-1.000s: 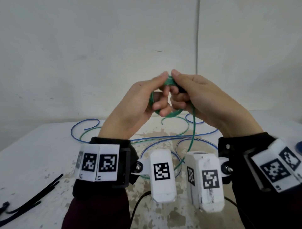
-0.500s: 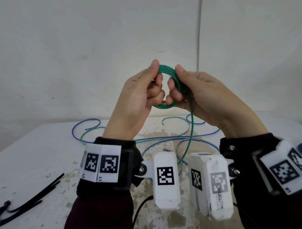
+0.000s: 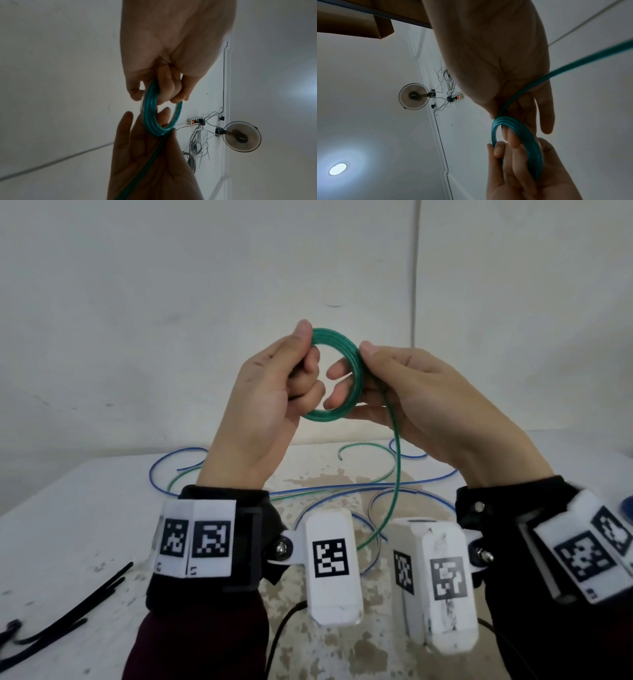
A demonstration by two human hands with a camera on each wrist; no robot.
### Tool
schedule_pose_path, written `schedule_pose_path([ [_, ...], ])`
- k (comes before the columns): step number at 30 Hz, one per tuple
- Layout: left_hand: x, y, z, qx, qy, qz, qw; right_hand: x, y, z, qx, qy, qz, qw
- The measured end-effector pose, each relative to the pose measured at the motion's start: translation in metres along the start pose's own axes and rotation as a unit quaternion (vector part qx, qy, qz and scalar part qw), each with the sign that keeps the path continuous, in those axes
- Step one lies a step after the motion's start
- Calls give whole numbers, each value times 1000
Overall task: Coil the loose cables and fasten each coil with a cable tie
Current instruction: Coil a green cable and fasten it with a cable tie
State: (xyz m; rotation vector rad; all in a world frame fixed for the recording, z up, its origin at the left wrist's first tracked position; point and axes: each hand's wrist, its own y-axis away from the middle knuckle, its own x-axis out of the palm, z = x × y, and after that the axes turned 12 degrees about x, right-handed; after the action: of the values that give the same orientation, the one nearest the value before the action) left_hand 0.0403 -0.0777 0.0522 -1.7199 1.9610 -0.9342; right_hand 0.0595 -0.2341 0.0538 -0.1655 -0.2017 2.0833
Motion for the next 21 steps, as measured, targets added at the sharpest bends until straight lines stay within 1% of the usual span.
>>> schedule_pose_path([
  [4,5,1,3,-47,22,39,998,2,-4,-4,-6,10,-12,1000],
  [8,5,2,5,-89,-31,87,992,1,-4,-5,-4,79,-22,997],
  [11,2,4,4,-91,-73,119,986,-1,-2,-4,1,114,-34,993],
  [15,5,6,4,-55,-53,88,993,0,-3,-3,-10,78,-59,995],
  [18,6,4,4,-32,-27,57,997,-1,-2,-1,-1,35,-48,998],
  [21,8,3,4,-53,-17,55,997,0,-2,-1,15,10,-35,999],
])
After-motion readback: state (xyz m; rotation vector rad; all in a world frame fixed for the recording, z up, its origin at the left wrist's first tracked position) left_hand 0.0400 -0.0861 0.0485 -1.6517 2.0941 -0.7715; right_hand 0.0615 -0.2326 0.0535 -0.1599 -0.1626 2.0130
